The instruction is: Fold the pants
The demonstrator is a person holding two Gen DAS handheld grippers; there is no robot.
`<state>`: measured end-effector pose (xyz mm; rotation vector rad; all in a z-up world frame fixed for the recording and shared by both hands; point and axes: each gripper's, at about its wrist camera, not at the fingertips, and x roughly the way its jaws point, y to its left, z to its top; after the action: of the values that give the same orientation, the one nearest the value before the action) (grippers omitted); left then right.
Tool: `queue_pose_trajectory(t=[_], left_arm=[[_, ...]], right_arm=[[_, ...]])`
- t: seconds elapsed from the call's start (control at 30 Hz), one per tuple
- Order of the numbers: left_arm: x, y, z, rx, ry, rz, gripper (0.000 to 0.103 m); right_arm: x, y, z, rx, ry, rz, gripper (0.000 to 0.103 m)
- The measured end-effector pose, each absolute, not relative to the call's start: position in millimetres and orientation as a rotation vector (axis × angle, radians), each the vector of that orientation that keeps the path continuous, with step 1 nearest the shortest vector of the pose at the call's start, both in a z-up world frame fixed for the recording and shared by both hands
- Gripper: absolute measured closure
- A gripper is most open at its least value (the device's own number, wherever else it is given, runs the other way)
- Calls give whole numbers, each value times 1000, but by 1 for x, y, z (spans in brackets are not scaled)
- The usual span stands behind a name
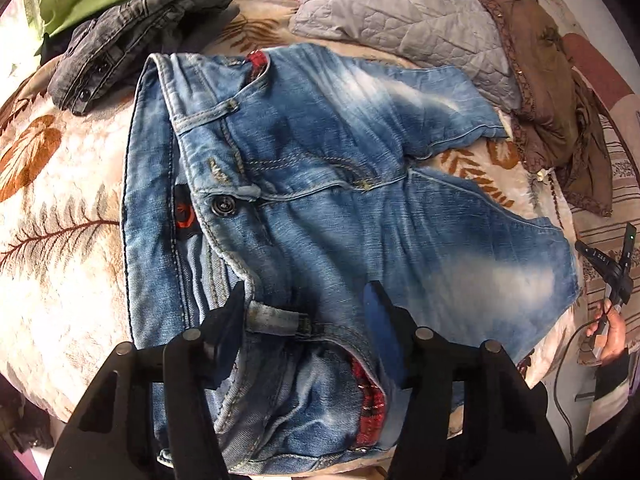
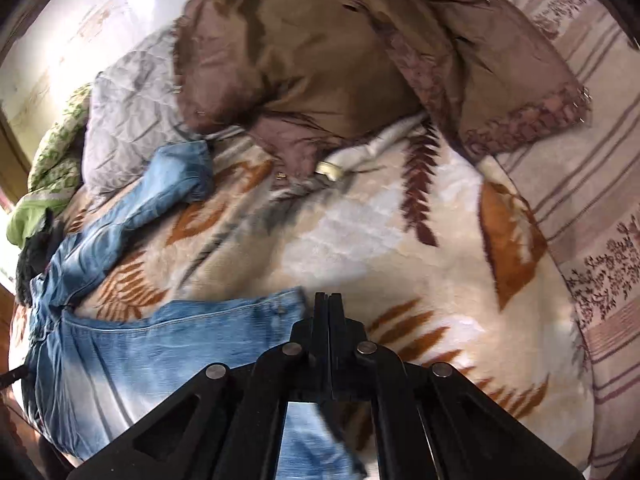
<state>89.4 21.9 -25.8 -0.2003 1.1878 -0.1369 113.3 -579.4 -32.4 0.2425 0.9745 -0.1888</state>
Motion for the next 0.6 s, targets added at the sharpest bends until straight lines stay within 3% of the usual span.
queue_pose_trajectory(t=[0.03,0.17,0.2,0.23,0.27,0.3,0.5,0.6], left_arm=[[94,27,-35,-225,1237,-128,62],[83,59,-31,-423,1251,-182,64],[76,66,-24,-449,1237,-186,62],[68,72,-20,-478,1233,-191,52],[59,77,-16,-508,1234,-186,41],[48,81,-13,-537,1233,-171,37],[-8,73,-15,-747,1230,-216,22],[-16,61,-32,-842,1298,-233,21]], right_arm=[[113,-588,-42,254,1017,-220,103],[81,-603,-55,488,1025,-116,95],[72,-600,-55,506,1019,-93,78],[62,-597,-56,521,1010,-77,65],[54,-594,-56,535,996,-67,40],[46,-591,-57,546,984,-63,35],[23,-580,-68,673,946,-38,35],[23,-571,-69,664,946,-46,35]])
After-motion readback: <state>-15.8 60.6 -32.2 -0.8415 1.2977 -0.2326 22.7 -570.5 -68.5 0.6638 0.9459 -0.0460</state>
